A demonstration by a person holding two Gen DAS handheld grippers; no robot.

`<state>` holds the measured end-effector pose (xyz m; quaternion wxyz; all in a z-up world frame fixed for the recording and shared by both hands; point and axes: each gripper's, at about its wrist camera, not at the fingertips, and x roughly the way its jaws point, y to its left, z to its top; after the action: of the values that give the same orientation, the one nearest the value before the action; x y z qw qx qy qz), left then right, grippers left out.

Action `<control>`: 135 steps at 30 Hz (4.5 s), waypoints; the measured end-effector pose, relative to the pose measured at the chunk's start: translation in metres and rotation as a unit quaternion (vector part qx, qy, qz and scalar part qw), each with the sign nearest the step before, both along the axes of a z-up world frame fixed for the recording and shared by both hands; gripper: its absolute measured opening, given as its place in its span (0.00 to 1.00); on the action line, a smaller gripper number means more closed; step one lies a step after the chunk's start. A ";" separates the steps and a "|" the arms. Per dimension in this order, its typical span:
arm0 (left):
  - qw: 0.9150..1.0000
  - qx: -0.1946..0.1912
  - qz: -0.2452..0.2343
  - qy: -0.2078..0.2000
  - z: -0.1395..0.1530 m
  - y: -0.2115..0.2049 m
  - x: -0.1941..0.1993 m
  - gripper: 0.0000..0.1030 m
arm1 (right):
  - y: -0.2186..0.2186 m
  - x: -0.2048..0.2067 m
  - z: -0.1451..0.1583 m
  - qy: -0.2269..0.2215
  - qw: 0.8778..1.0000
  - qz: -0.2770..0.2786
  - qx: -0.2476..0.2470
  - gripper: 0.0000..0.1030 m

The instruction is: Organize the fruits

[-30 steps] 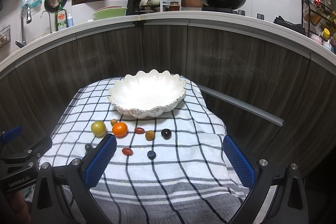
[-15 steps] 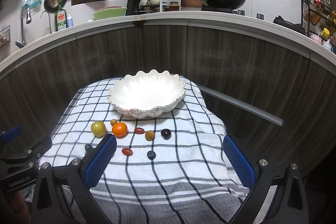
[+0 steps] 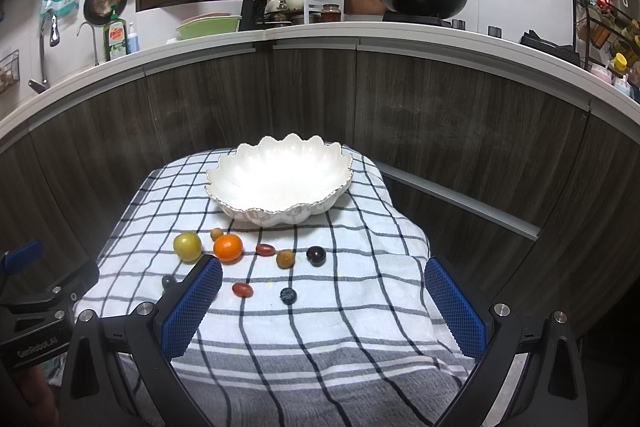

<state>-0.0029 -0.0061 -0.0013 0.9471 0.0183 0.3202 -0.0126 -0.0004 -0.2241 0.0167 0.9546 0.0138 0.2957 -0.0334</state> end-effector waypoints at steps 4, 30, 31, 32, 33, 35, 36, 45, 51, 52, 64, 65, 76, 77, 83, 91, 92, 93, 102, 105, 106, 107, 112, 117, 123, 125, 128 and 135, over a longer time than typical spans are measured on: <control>1.000 0.000 0.000 0.000 0.000 0.000 0.000 1.00 | 0.000 0.000 -0.001 0.000 1.000 0.000 0.000 0.99; 1.000 0.014 0.010 0.017 -0.011 0.004 0.017 1.00 | 0.008 0.021 -0.010 0.013 1.000 0.019 -0.002 0.99; 1.000 0.017 0.010 0.017 -0.012 0.004 0.019 1.00 | 0.009 0.022 -0.011 0.015 1.000 0.020 -0.001 0.99; 1.000 0.018 0.010 0.018 -0.012 0.004 0.019 1.00 | 0.009 0.023 -0.012 0.016 1.000 0.020 -0.001 0.99; 1.000 0.019 0.011 0.020 -0.013 0.004 0.021 1.00 | 0.009 0.025 -0.013 0.018 1.000 0.021 -0.001 0.99; 0.999 0.022 0.011 0.023 -0.014 0.004 0.024 1.00 | 0.009 0.027 -0.015 0.020 1.000 0.020 0.000 1.00; 0.999 0.023 0.010 0.024 -0.015 0.004 0.026 1.00 | 0.010 0.027 -0.016 0.021 1.000 0.021 0.000 1.00; 0.999 0.036 -0.011 0.032 -0.021 -0.006 0.039 0.99 | 0.008 0.042 -0.025 0.037 0.999 0.021 0.002 0.99; 0.998 0.042 -0.024 0.039 -0.026 -0.012 0.048 0.96 | 0.010 0.049 -0.032 0.047 0.999 0.024 0.000 0.98; 0.998 0.043 -0.027 0.042 -0.027 -0.013 0.050 0.95 | 0.010 0.050 -0.033 0.049 0.998 0.027 0.000 0.97; 0.995 0.045 -0.056 0.068 -0.046 -0.025 0.072 0.87 | 0.017 0.073 -0.050 0.071 0.996 0.051 -0.005 0.84; 0.995 0.046 -0.059 0.071 -0.048 -0.026 0.074 0.85 | 0.016 0.075 -0.051 0.074 0.996 0.052 -0.004 0.82; 0.990 0.061 -0.088 0.093 -0.069 -0.041 0.091 0.80 | 0.018 0.095 -0.073 0.104 0.993 0.060 0.007 0.73; 0.990 0.062 -0.089 0.095 -0.070 -0.042 0.092 0.79 | 0.018 0.097 -0.075 0.106 0.992 0.061 0.008 0.73; 0.987 0.056 -0.095 0.117 -0.086 -0.044 0.104 0.77 | 0.019 0.106 -0.087 0.121 0.991 0.063 0.009 0.73; 0.984 0.056 -0.104 0.134 -0.107 -0.049 0.112 0.72 | 0.022 0.118 -0.106 0.145 0.987 0.068 0.005 0.60; 0.984 0.056 -0.105 0.135 -0.110 -0.049 0.112 0.70 | 0.023 0.119 -0.109 0.149 0.986 0.070 0.005 0.59; 0.983 0.057 -0.106 0.135 -0.111 -0.050 0.112 0.69 | 0.024 0.119 -0.111 0.150 0.986 0.071 0.004 0.58; 0.984 0.058 -0.109 0.129 -0.120 -0.051 0.113 0.64 | 0.031 0.121 -0.126 0.157 0.984 0.085 -0.003 0.50; 0.984 0.056 -0.110 0.128 -0.124 -0.051 0.115 0.64 | 0.033 0.122 -0.131 0.160 0.983 0.087 -0.002 0.49; 0.984 0.054 -0.111 0.128 -0.125 -0.052 0.115 0.64 | 0.033 0.123 -0.133 0.161 0.983 0.088 -0.002 0.49; 0.984 0.055 -0.111 0.128 -0.126 -0.051 0.115 0.64 | 0.033 0.123 -0.135 0.163 0.983 0.088 -0.002 0.49; 0.983 0.054 -0.110 0.136 -0.133 -0.051 0.117 0.55 | 0.032 0.124 -0.145 0.171 0.982 0.086 0.000 0.45; 0.983 0.056 -0.112 0.137 -0.137 -0.053 0.117 0.54 | 0.032 0.126 -0.152 0.181 0.980 0.085 0.003 0.45; 0.982 0.053 -0.113 0.139 -0.140 -0.052 0.117 0.52 | 0.033 0.126 -0.157 0.190 0.978 0.088 0.002 0.37; 0.983 0.052 -0.113 0.139 -0.141 -0.052 0.117 0.51 | 0.035 0.127 -0.158 0.193 0.977 0.090 0.003 0.31; 0.982 0.052 -0.115 0.140 -0.142 -0.053 0.117 0.49 | 0.034 0.128 -0.161 0.197 0.976 0.090 0.003 0.31; 0.981 0.053 -0.121 0.140 -0.146 -0.056 0.116 0.42 | 0.037 0.128 -0.162 0.199 0.975 0.094 -0.001 0.22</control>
<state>0.1133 -0.0624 -0.1472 0.8820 0.1049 0.4456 -0.1121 0.1273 -0.1872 -0.1451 0.8754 -0.0219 0.4798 0.0538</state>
